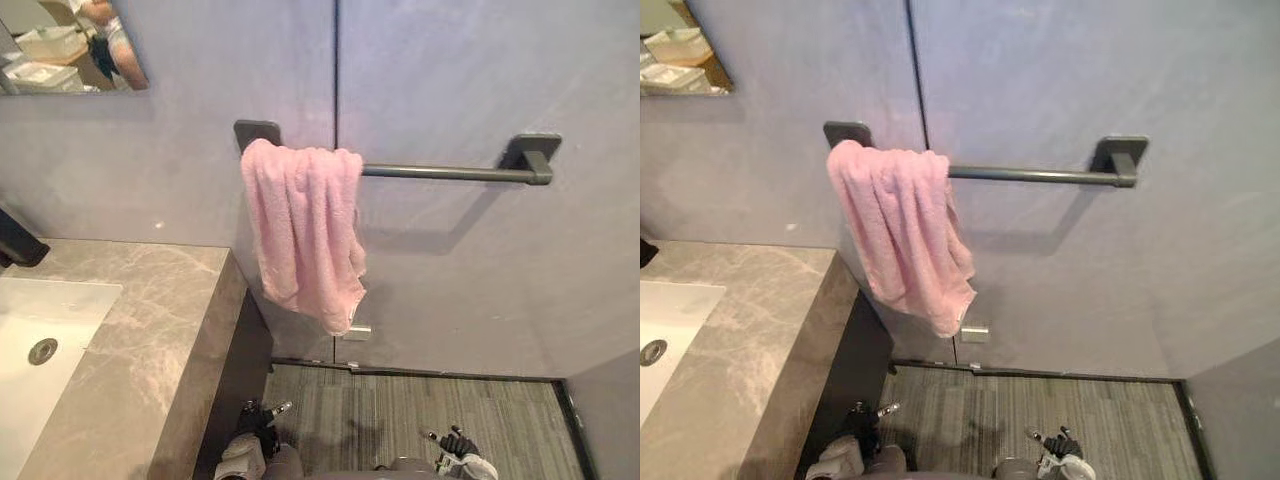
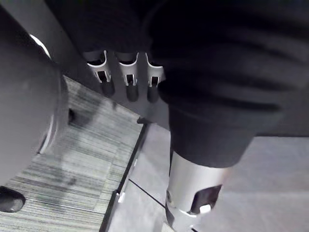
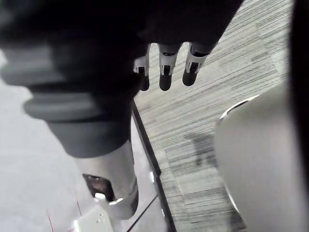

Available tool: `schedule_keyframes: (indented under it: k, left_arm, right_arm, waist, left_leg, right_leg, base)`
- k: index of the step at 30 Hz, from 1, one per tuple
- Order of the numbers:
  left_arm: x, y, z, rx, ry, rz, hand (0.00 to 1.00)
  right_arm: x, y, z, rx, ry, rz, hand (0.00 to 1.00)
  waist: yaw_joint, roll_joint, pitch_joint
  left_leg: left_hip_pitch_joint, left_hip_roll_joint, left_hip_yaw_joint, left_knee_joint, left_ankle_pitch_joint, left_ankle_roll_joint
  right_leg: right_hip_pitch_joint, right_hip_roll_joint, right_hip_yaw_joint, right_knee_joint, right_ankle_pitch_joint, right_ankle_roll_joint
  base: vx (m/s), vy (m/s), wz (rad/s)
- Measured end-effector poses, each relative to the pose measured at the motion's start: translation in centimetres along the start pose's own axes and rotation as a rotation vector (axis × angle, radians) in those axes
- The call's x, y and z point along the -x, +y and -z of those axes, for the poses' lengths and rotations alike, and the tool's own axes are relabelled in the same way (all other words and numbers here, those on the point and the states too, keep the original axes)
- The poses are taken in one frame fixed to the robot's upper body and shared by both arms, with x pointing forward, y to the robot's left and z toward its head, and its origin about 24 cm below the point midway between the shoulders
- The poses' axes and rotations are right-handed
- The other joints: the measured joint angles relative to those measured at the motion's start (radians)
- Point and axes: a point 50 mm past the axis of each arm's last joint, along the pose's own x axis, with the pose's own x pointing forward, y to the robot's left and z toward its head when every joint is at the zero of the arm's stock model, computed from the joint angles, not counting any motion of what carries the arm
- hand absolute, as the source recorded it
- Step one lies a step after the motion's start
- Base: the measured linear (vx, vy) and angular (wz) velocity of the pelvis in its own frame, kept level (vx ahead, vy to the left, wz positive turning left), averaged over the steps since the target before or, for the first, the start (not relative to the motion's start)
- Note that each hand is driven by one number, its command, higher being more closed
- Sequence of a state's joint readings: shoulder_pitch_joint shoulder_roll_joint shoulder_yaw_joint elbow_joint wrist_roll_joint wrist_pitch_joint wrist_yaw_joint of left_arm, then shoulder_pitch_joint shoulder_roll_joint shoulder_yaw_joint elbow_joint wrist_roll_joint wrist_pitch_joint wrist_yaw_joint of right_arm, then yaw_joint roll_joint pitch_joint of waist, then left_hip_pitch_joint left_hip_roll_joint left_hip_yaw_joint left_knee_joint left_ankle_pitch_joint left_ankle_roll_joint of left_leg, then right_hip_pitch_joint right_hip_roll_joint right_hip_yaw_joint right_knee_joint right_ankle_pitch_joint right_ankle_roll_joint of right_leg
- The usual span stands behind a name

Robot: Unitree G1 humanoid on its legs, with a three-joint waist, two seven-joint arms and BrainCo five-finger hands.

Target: Organize washtable

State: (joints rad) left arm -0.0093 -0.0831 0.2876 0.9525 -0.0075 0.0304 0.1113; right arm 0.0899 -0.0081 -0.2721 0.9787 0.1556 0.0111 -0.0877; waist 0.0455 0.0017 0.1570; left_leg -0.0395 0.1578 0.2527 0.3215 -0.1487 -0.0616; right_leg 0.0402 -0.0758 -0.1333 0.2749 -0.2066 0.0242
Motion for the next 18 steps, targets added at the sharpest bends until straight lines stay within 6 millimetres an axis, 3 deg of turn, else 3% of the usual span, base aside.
schedule_keyframes:
  k: [8, 11, 13, 15, 16, 18]
  left_arm:
    - [0.08, 0.22, 0.58, -0.003, 0.02, -0.003, 0.0]
    - [0.06, 0.3, 0.53, -0.004, 0.018, -0.005, 0.0]
    - [0.03, 0.25, 0.43, -0.007, 0.016, -0.003, 0.0]
    - [0.0, 0.61, 0.35, -0.01, 0.013, -0.011, 0.0]
    - [-0.03, 0.8, 0.3, -0.01, 0.012, -0.017, 0.0]
    - [-0.03, 0.79, 0.24, -0.01, 0.006, -0.017, 0.0]
  right_arm:
    - [0.05, -0.2, 0.23, 0.006, 0.005, 0.003, 0.0]
    - [0.02, -0.02, 0.13, 0.027, 0.003, -0.006, 0.0]
    - [0.02, 0.03, -0.27, 0.026, -0.015, -0.01, 0.0]
    - [0.08, 0.12, -0.36, 0.018, -0.025, -0.012, 0.0]
    - [0.09, 0.2, -0.42, 0.018, -0.028, -0.014, 0.0]
    - [0.12, 0.19, -0.04, 0.02, -0.014, -0.014, 0.0]
  waist:
    - [-0.003, 0.007, -0.01]
    - [0.008, -0.012, -0.007]
    - [0.01, -0.015, 0.005]
    - [-0.005, -0.017, 0.015]
    - [-0.007, -0.026, 0.015]
    - [-0.004, -0.033, 0.014]
  left_leg:
    - [0.082, -0.02, 0.058, -0.093, 0.005, -0.001]
    - [0.1, -0.034, 0.097, -0.112, 0.0, 0.007]
    - [0.116, -0.042, 0.109, -0.115, -0.028, 0.009]
    - [0.141, -0.049, 0.073, -0.106, -0.04, 0.016]
    - [0.154, -0.05, 0.05, -0.105, -0.044, 0.019]
    - [0.167, -0.049, 0.002, -0.111, -0.046, 0.018]
  right_leg:
    - [0.003, -0.005, 0.098, -0.032, 0.016, 0.023]
    - [-0.04, -0.011, 0.142, 0.022, -0.004, 0.038]
    - [-0.123, -0.021, 0.172, 0.241, -0.021, 0.058]
    - [-0.195, -0.035, 0.164, 0.427, 0.0, 0.069]
    - [-0.21, -0.035, 0.169, 0.482, -0.011, 0.042]
    - [-0.218, -0.03, 0.177, 0.447, -0.042, 0.028]
  base:
    - [-0.01, 0.049, -0.27]
    - [-0.03, 0.005, -0.41]
    - [-0.06, -0.002, -0.28]
    - [-0.01, -0.006, 0.34]
    - [0.07, -0.04, 0.75]
    - [0.06, -0.078, 0.77]
